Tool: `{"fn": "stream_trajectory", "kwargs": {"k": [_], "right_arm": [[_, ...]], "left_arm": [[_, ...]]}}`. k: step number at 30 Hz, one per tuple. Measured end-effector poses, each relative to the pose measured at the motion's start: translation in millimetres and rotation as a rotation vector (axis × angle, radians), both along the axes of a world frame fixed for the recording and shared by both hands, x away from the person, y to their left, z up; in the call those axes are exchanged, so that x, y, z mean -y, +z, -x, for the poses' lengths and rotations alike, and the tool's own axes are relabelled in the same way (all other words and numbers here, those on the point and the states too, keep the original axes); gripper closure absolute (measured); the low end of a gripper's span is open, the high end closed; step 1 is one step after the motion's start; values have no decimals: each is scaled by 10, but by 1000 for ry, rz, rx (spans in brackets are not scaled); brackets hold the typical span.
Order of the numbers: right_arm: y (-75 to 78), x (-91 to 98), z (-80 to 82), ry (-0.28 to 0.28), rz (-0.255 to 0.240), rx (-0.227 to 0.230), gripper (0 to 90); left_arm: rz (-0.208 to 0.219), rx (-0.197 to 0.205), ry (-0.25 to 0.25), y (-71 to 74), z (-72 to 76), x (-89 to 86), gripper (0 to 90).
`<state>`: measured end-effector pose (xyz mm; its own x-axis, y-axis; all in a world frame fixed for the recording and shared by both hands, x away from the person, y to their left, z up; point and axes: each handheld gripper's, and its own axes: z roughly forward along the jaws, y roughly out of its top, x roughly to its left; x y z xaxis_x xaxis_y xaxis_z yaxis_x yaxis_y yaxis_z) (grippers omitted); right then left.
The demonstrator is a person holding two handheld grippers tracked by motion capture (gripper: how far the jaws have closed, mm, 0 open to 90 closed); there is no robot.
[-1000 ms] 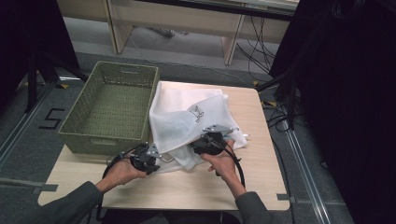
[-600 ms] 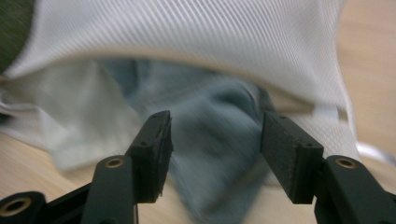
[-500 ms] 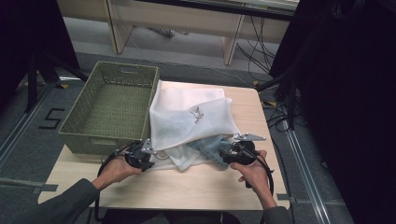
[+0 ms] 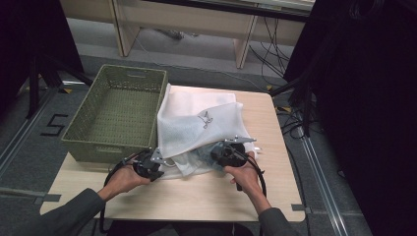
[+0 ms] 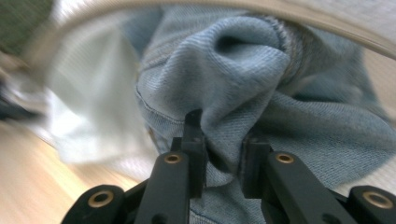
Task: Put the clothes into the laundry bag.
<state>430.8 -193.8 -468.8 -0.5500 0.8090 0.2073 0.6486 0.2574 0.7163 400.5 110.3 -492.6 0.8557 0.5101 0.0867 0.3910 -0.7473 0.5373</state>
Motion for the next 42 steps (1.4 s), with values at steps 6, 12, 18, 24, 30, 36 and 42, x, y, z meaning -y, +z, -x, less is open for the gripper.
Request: {"fn": "stream_trajectory", "kwargs": {"k": [6, 12, 18, 24, 30, 36, 42], "right_arm": [[30, -19, -29, -33, -60, -55, 774], [50, 109, -61, -32, -60, -24, 771], [57, 172, -48, -42, -63, -31, 771], [61, 164, -43, -47, -45, -42, 770], [74, 195, -44, -39, -44, -29, 770], [76, 218, -42, -32, -62, -27, 770], [89, 254, -36, -38, -55, -31, 771]], "left_arm": [[-17, 46, 15, 60, 61, -11, 695], [63, 188, 28, 328, 361, 82, 632], [155, 167, 26, 433, 470, 161, 576], [214, 82, -28, 322, 393, 553, 592], [213, 84, -66, 178, 254, 943, 589], [197, 83, -51, 51, 76, 1228, 591], [155, 92, -29, -94, -67, 1341, 604]]}}
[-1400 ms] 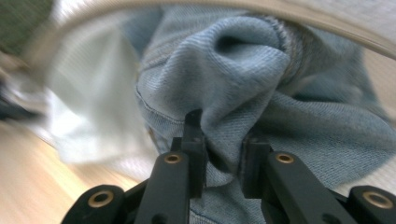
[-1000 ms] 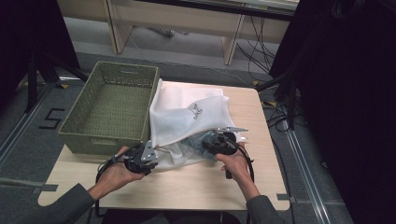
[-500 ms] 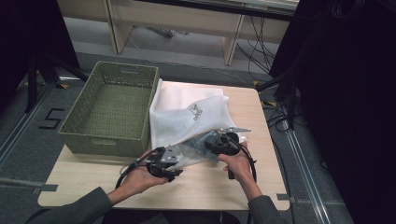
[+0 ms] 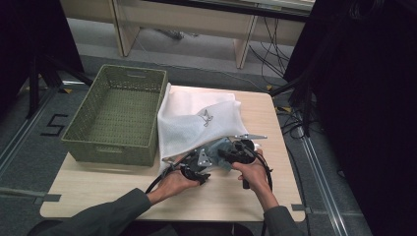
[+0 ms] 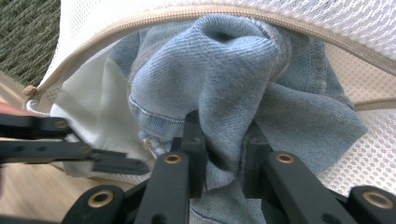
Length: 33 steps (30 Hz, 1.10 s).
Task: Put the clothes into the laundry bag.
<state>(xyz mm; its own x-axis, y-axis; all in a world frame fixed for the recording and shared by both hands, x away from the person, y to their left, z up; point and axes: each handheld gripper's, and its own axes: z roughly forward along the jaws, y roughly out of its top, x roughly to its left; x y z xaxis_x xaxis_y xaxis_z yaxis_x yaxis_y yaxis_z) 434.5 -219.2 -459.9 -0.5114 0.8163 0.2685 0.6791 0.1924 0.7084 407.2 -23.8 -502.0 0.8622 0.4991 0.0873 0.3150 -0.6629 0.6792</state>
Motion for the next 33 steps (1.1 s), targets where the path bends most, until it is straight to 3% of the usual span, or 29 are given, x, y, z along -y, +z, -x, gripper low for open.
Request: {"fn": "stream_trajectory", "kwargs": {"k": [5, 13, 17, 21, 22, 24, 27, 30, 32, 33], "right_arm": [[14, 8, 13, 1, 7, -1, 771], [36, 29, 19, -3, 4, 12, 772], [43, 36, 26, -2, 2, 18, 774], [75, 46, 71, 7, 26, 29, 775], [81, 49, 84, 17, 29, 31, 776], [92, 54, 111, 26, 26, 31, 776], [103, 47, 175, 37, 37, 30, 776], [92, 38, 207, 40, 42, 40, 776], [104, 19, 247, 28, 38, -1, 777], [82, 29, 228, 53, 43, 31, 777]], "left_arm": [[-6, 10, 11, -34, -83, 66, 609], [-4, -17, 16, -30, -121, 83, 827], [-7, -38, 4, -17, -123, 60, 882], [6, -76, -18, -6, -72, -3, 889], [-21, -76, -45, 12, -53, -34, 889], [-29, -79, -66, 21, 2, -82, 889], [-19, -103, -72, 16, 48, -156, 889], [-17, -98, -75, 12, 52, -184, 888], [-31, -85, -80, 17, 56, -168, 859], [-21, -85, -69, 9, 68, -147, 788]]}}
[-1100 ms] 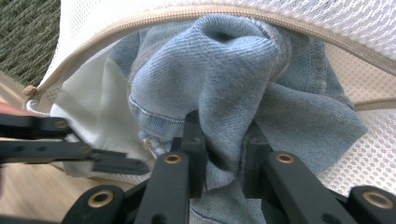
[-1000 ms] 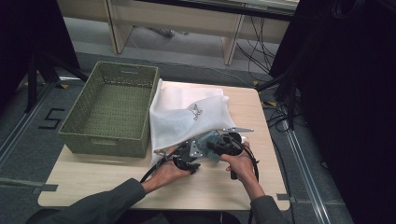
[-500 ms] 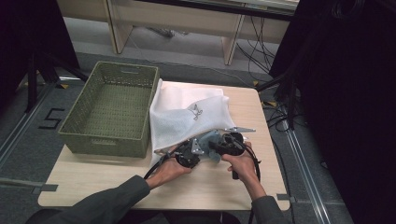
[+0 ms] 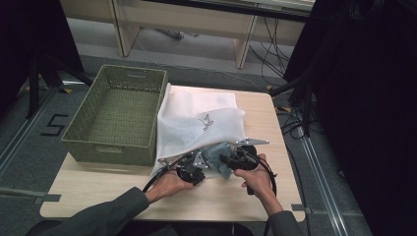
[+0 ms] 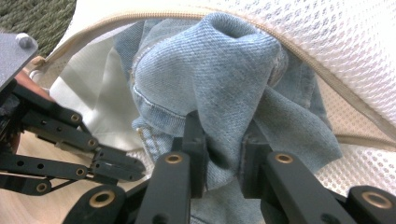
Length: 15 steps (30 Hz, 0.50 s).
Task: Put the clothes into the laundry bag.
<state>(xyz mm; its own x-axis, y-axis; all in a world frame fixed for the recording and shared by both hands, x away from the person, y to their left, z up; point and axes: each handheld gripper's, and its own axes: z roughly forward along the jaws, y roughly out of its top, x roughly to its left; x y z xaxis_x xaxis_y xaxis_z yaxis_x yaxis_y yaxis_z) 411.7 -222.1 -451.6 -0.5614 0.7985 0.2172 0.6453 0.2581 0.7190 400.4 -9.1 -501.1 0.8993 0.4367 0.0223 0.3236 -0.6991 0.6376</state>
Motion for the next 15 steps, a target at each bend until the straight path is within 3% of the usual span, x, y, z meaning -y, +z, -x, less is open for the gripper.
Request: {"fn": "stream_trajectory", "kwargs": {"k": [1, 2, 4, 6, 7, 8, 9, 11, 12, 15], "right_arm": [[0, 0, 0, 0, 0, 0, 777], [2, 1, 1, -2, 5, 1, 776], [0, 0, -1, -5, -4, 0, 776], [8, 3, 2, -7, 1, 3, 776], [12, 9, 1, -4, 8, 1, 776], [17, 9, 2, -7, 5, 1, 776], [26, 12, 3, -13, 10, 1, 776], [33, 18, 2, -10, 5, 4, 776], [35, 15, 4, -14, -2, 7, 776], [39, 13, 5, -15, 18, 12, 776]], "left_arm": [[-11, 2, -14, 8, -13, 3, 788], [14, 0, 14, -4, 0, 28, 728], [-16, 11, 12, -2, -10, 47, 604], [-11, 14, 27, -9, -23, 53, 578], [12, 11, 50, -21, -22, 63, 582], [-16, 16, 32, -6, -41, 43, 582], [21, 10, 65, -25, -32, 57, 600], [4, 12, 52, -14, -66, 27, 694], [25, 12, 73, -27, -72, 30, 737], [23, 24, 76, -31, -72, 15, 842]]}}
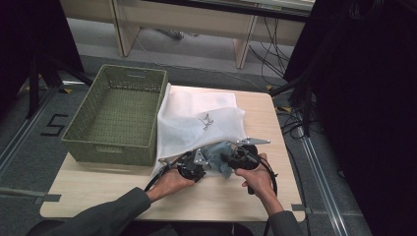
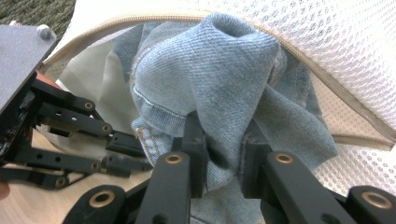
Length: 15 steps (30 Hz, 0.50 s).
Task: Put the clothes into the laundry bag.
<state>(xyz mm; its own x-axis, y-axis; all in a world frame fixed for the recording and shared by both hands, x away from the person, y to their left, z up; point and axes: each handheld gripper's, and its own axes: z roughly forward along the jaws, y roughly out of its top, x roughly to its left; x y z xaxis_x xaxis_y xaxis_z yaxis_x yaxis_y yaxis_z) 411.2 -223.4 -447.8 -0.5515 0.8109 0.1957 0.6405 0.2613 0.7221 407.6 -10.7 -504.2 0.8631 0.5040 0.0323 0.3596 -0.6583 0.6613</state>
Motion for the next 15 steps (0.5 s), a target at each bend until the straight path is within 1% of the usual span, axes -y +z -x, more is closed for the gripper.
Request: {"fn": "stream_trajectory", "kwargs": {"k": [1, 2, 3, 4, 5, 6, 7, 8, 9, 10, 11, 12, 13, 14, 15], "right_arm": [[2, -23, 23, -15, -6, -18, 776], [-9, -31, 16, -1, -5, -7, 776], [-30, -22, -4, 19, 27, 26, 776], [-43, -39, -1, 17, 39, 40, 776], [-43, -69, 12, 16, 36, -4, 777], [-87, -90, 1, 13, 45, 42, 777], [-94, -109, -1, 28, 60, 13, 777], [-121, -159, 13, 12, 58, -12, 778], [-137, -186, -6, 17, 67, -40, 778], [-190, -217, -39, 23, 83, -19, 778], [-224, -273, -62, 7, 73, -23, 779], [-251, -294, -103, 17, 102, -6, 780], [-289, -344, -146, -21, 85, 4, 783], [-298, -354, -180, -29, 93, 7, 784], [-296, -360, -239, -54, 108, -2, 785]], "left_arm": [[-12, 7, -6, 4, 13, 5, 857], [-24, 25, -19, 7, 28, 16, 865], [-28, 28, -26, 7, 42, 24, 870], [-31, 26, -41, 11, 53, 22, 872], [-27, 16, -39, 11, 61, 21, 874], [-36, 22, -56, 18, 63, 14, 875], [-36, 24, -57, 17, 72, 16, 876], [-46, 16, -66, 23, 80, 8, 877], [-41, 20, -66, 22, 89, 6, 877], [-38, 18, -66, 20, 100, 3, 878], [-43, 19, -69, 23, 108, -6, 878], [-40, 21, -71, 20, 125, -12, 878], [-37, 18, -67, 18, 134, -16, 879], [-45, 5, -75, 25, 135, -36, 879], [-35, 3, -73, 23, 138, -42, 880]]}}
